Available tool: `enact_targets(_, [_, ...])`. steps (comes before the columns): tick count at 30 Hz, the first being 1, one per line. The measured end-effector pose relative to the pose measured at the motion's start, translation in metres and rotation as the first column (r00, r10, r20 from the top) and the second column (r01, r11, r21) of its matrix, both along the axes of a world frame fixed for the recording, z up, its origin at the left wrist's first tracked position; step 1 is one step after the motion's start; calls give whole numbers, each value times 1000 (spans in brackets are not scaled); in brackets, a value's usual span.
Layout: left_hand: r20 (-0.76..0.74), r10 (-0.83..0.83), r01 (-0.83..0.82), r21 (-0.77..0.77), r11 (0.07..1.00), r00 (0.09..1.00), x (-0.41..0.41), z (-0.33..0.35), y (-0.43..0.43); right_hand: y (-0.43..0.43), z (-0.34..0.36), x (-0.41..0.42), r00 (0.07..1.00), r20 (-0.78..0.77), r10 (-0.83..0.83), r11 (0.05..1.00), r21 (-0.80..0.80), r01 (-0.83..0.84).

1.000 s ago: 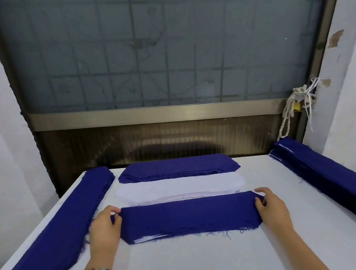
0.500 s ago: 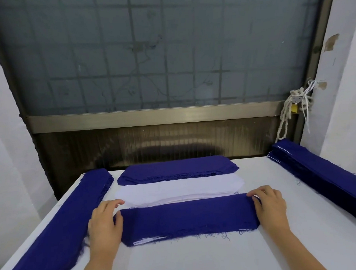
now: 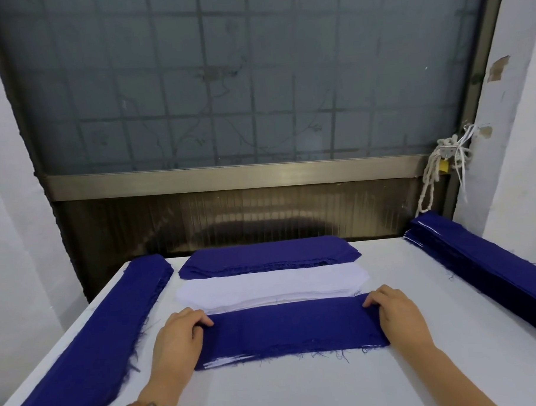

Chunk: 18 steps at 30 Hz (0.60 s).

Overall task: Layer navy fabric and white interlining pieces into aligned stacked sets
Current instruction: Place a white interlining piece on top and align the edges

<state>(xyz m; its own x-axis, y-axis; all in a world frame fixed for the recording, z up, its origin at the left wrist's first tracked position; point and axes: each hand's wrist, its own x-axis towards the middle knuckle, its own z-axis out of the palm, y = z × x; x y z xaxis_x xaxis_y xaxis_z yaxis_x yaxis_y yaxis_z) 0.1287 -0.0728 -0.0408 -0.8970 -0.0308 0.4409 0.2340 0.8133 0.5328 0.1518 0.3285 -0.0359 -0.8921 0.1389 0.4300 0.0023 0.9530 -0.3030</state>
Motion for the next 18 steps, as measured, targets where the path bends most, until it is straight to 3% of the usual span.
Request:
enact_targets(6, [55,83,-64,-284,957,995,-8,23,17,-13,20,-13,987,118,-112,989,108,100])
enact_targets(9, [28,94,-84,-263,961,995,-20,30,32,-26,30,-29,987,110,-115,990,94,105])
enact_targets(13, [-34,38,-44,-187,981,999,-45,34,60,-53,34,-58,995,101,12,1000,1,-12])
enact_targets(18, [31,-86,91,-224,970,996,-80,30,108,-96,27,-96,980,67,185,977,-123,-176])
